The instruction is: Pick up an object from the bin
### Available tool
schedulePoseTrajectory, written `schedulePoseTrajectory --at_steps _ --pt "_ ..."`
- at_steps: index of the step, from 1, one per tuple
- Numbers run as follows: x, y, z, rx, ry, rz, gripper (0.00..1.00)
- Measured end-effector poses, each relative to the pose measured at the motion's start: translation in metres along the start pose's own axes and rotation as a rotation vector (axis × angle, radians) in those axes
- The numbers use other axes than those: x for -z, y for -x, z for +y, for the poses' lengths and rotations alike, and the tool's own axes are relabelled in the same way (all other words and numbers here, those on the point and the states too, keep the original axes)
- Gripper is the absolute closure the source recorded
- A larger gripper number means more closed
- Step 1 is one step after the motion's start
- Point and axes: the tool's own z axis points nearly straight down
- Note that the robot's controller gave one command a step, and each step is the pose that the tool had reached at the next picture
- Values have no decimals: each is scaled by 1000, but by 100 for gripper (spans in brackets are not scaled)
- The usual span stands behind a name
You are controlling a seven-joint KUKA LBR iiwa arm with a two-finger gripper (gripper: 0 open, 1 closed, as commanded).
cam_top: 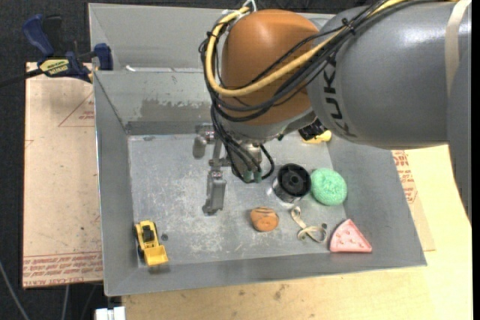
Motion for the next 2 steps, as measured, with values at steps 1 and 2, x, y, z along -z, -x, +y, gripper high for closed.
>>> schedulePoseTrajectory --at_steps 1,2 --pt "0 0 0 0 0 0 0" --pt "0 -3 -17 56 -1 0 0"
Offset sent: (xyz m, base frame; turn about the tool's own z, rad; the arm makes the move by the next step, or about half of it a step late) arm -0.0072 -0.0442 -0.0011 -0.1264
